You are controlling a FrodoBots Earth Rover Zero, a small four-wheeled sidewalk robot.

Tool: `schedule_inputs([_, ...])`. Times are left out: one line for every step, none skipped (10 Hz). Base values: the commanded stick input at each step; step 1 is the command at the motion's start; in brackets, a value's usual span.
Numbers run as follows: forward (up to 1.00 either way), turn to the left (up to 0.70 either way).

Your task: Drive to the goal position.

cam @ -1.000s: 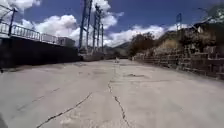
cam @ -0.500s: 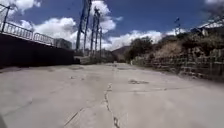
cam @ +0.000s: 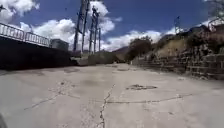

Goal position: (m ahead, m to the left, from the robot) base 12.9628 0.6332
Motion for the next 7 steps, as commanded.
schedule_inputs([1.00, -0.01])
schedule_inputs([1.00, -0.01])
schedule_inputs([1.00, -0.01])
schedule_inputs([1.00, -0.01])
schedule_inputs([1.00, -0.01])
schedule_inputs([1.00, 0.13])
schedule_inputs([1.00, 0.30])
